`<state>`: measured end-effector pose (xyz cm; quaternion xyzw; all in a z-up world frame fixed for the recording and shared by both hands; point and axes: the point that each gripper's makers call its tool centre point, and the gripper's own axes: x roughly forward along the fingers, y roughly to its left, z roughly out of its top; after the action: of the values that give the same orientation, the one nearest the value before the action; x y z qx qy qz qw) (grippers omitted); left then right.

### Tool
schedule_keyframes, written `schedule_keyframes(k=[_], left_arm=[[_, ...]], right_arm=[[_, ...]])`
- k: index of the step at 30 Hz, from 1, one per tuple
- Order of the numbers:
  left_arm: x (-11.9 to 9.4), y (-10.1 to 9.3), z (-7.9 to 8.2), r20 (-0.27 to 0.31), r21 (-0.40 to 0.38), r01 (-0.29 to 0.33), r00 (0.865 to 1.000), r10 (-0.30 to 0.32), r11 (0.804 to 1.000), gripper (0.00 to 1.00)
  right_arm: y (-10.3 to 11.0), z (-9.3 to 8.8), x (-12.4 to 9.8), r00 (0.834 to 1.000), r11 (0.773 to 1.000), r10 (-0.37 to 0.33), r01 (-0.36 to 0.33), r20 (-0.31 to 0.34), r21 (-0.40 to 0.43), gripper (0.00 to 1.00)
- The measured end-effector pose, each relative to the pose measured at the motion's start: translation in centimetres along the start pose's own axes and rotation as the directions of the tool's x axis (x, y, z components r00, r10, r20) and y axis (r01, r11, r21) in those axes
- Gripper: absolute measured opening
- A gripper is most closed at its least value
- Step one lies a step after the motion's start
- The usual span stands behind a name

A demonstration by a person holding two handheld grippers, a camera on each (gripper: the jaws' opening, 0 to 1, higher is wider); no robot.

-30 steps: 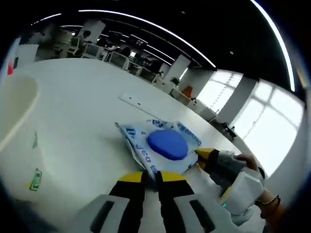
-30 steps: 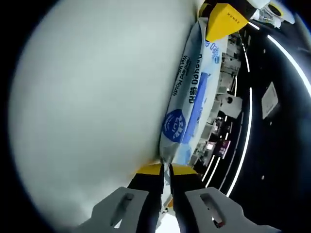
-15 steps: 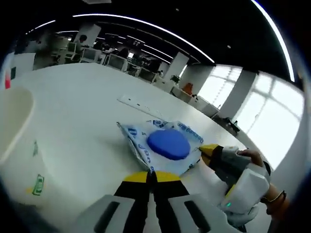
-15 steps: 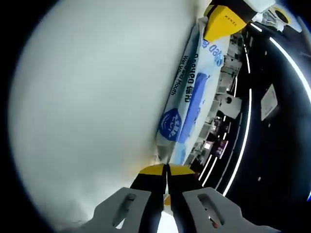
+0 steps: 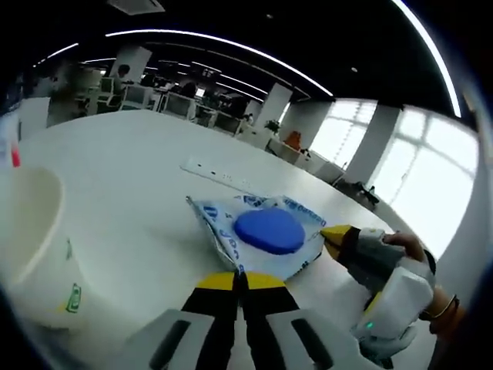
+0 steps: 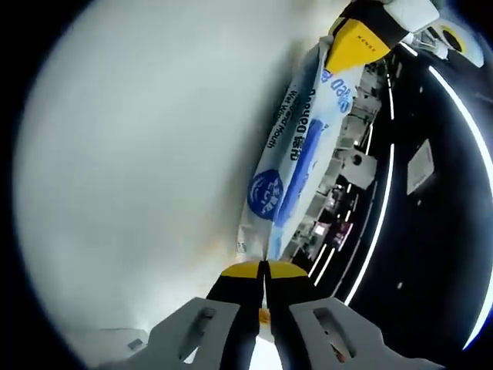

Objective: Arrange the tabletop items into an orderly group along one side of the table until the central work area is clear of visible clutter.

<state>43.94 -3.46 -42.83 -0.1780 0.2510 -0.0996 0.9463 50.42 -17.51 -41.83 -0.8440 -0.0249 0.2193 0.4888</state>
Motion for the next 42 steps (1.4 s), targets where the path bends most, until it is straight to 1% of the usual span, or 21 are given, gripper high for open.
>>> schedule_keyframes(k=[2, 3, 4, 5, 12, 19, 22, 28, 34, 42], left_arm=[[-0.4, -0.2, 0.2, 0.003, 0.015, 0.004, 1.000, -0.004, 1.000, 0.00], [-0.6, -0.3, 0.4, 0.008, 0.020, 0.004, 1.000, -0.004, 1.000, 0.00], [-0.7, -0.3, 0.6, 0.012, 0.028, 0.003, 1.000, -0.003, 1.000, 0.00], [-0.8, -0.4, 0.6, 0.013, 0.030, 0.004, 1.000, -0.004, 1.000, 0.00], [-1.8, -0.9, 1.2, 0.022, 0.041, 0.019, 1.000, -0.020, 0.999, 0.00], [-2.8, -1.2, 1.1, 0.017, 0.053, 0.030, 0.999, -0.031, 0.998, 0.00], [-3.1, -1.3, 1.0, 0.014, 0.055, 0.032, 0.999, -0.033, 0.998, 0.00], [-3.4, -1.2, 0.8, 0.005, 0.056, 0.033, 0.999, -0.034, 0.998, 0.00], [-3.7, -1.1, 0.7, 0.003, 0.056, 0.036, 0.999, -0.036, 0.998, 0.00], [-4.4, -1.0, 0.7, 0.002, 0.069, 0.039, 0.999, -0.040, 0.997, 0.00]], right_arm=[[-0.2, -0.1, -0.3, 1.000, 1.000, -0.004, 0.004, 0.000, 0.001, 0.00], [-0.5, 0.0, -0.8, 1.000, 1.000, -0.007, 0.007, 0.000, 0.008, 0.00], [-0.5, -0.1, -0.7, 1.000, 1.000, -0.012, 0.012, 0.001, 0.013, 0.00], [-0.6, -0.3, -0.7, 1.000, 1.000, -0.014, 0.014, 0.000, 0.014, 0.00], [-1.6, -0.7, -2.5, 1.000, 0.999, -0.026, 0.026, -0.013, 0.020, 0.00], [-1.8, -0.5, -4.0, 1.000, 1.000, -0.021, 0.021, -0.017, 0.011, 0.00], [-1.9, -0.4, -4.6, 1.000, 1.000, -0.017, 0.018, -0.015, 0.021, 0.00], [-2.1, -0.2, -5.0, 1.000, 1.000, -0.016, 0.016, -0.019, 0.011, 0.00], [-2.0, 0.1, -5.4, 1.000, 1.000, -0.011, 0.011, -0.018, 0.021, 0.00], [-2.0, 0.7, -6.4, 1.000, 0.999, -0.002, 0.002, -0.017, 0.036, 0.00]])
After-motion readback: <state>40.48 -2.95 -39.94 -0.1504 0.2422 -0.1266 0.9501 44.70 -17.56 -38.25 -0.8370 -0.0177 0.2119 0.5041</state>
